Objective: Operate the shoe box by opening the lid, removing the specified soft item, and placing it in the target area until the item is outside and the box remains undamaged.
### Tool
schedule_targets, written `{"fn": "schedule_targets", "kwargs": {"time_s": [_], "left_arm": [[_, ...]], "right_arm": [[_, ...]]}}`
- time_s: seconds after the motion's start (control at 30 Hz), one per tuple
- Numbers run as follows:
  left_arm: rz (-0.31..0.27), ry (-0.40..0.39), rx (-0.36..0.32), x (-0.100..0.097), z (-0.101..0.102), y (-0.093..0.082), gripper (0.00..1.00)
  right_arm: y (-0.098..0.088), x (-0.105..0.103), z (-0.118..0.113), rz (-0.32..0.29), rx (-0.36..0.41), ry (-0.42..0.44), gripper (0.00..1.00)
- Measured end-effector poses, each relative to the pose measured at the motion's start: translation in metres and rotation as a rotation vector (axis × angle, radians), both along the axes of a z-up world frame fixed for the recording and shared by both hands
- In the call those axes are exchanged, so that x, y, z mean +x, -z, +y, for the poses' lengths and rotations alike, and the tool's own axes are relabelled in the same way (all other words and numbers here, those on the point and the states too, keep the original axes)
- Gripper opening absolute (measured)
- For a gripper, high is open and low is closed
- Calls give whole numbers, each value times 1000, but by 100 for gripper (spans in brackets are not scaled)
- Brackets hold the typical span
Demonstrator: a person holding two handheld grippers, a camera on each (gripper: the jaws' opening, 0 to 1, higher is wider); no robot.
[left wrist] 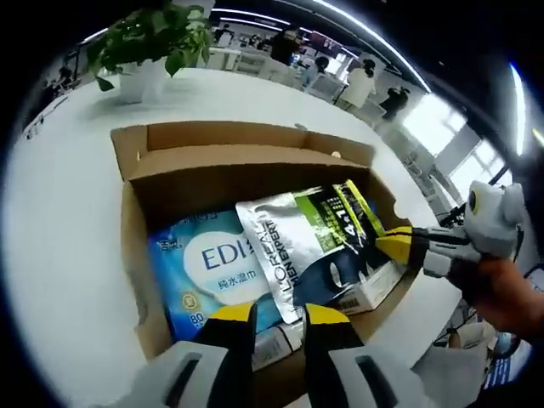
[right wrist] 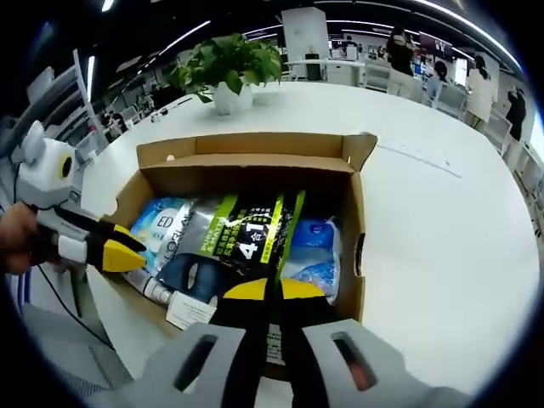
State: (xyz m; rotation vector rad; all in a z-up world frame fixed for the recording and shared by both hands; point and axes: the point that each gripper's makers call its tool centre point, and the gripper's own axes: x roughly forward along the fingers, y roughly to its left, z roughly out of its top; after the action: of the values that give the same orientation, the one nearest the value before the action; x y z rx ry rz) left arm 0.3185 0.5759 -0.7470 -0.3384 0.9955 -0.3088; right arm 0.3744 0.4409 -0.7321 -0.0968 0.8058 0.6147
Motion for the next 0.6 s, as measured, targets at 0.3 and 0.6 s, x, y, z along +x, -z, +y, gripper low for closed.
{"fn": "schedule_targets", "kwargs": {"time_s": [0.3,0.6], "left_arm": [[91,1,-87,0,-17,9,17],[16,-36,-130,9,-16,-2,0]], "right_arm": [[-1,-2,0,9,28,9,1],[-4,0,-2,27,98,56,0]]}}
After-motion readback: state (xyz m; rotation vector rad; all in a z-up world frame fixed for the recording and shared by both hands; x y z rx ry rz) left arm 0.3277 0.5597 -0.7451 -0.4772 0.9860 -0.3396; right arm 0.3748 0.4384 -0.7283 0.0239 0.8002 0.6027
